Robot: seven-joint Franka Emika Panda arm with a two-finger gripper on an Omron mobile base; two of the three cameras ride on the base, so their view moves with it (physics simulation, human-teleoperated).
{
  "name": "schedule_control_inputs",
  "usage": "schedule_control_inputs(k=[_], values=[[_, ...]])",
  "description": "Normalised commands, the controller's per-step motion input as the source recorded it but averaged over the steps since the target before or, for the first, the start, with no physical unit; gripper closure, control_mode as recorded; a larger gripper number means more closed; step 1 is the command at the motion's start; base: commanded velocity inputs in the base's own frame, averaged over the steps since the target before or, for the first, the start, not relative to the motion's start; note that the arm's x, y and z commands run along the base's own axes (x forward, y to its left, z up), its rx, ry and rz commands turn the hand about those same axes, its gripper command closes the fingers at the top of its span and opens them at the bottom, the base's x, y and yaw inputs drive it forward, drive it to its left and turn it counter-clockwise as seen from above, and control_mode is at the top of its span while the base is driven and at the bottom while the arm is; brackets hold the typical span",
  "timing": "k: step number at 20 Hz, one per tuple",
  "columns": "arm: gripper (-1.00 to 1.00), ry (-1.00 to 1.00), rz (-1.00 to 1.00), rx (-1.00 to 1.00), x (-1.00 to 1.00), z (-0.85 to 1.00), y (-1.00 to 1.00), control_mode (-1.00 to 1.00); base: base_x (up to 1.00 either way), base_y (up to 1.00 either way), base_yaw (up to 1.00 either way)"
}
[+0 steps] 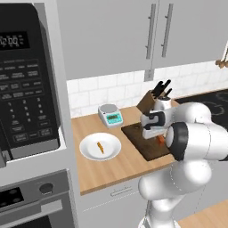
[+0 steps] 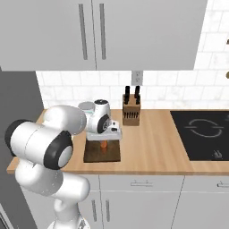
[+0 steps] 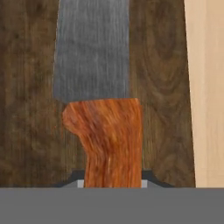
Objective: Pick up the knife from the drawer and place it on the cutting board. Then place the meat from the plate to the cutting board.
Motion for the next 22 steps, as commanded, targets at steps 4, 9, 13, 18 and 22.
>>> schedule_control_inputs(k=[4,9,13,18,22], values=[[-1.00,0.00,0.01,-0.04,0.01,-0.37,-0.12,-1.00,0.00,0.00,0.00],[-1.00,-0.02,0.00,0.00,-0.06,0.04,0.00,-1.00,0.00,0.00,0.00],[-1.00,-0.01,0.01,0.00,-0.10,0.48,0.04,-1.00,0.00,0.00,0.00],[-1.00,-0.09,0.07,0.00,-0.24,0.94,0.72,-1.00,0.00,0.00,0.00],[-1.00,-0.07,0.04,0.00,-0.23,0.65,1.00,-1.00,0.00,0.00,0.00]])
